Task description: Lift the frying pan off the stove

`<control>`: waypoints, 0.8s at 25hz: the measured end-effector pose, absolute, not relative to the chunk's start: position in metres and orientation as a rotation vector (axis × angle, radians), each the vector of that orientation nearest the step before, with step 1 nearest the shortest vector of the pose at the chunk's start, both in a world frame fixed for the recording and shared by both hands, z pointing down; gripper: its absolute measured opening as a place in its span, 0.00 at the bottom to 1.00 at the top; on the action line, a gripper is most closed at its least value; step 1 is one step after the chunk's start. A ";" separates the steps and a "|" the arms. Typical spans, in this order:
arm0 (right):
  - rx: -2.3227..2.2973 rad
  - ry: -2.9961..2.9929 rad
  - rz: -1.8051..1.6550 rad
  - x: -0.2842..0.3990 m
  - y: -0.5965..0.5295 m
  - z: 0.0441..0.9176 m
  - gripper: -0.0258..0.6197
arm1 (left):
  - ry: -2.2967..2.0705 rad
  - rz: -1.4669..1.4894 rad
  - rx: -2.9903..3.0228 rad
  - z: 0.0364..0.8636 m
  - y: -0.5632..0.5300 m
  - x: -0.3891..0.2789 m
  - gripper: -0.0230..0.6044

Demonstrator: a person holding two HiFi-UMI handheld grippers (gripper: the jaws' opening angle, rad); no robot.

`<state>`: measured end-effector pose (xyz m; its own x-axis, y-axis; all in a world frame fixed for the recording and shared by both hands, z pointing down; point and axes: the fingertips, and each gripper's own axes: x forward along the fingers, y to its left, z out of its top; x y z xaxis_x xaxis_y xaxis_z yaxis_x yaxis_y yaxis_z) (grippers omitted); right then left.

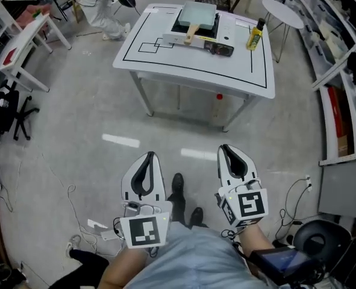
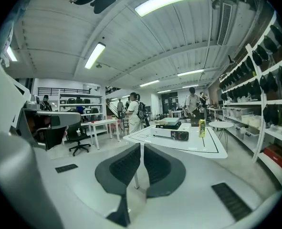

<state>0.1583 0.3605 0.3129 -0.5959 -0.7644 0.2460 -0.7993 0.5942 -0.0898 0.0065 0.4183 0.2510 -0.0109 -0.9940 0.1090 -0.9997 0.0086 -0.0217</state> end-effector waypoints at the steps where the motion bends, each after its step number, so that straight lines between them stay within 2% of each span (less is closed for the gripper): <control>1: 1.303 -2.641 0.282 0.148 0.348 0.313 0.12 | -2.183 0.139 2.168 0.251 0.405 -0.002 0.06; 9: 1.341 -2.676 0.234 0.098 0.266 0.277 0.12 | -2.196 0.053 2.245 0.215 0.316 -0.050 0.06; 20: 1.463 -2.655 0.180 0.091 0.204 0.263 0.12 | -2.116 0.025 2.328 0.217 0.246 -0.063 0.06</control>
<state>0.0905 0.2038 0.2626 -0.5317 -0.8338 0.1488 -0.8463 0.5301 -0.0531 -0.0630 0.2464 0.2167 0.0950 -0.9954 0.0087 -0.9954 -0.0951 -0.0143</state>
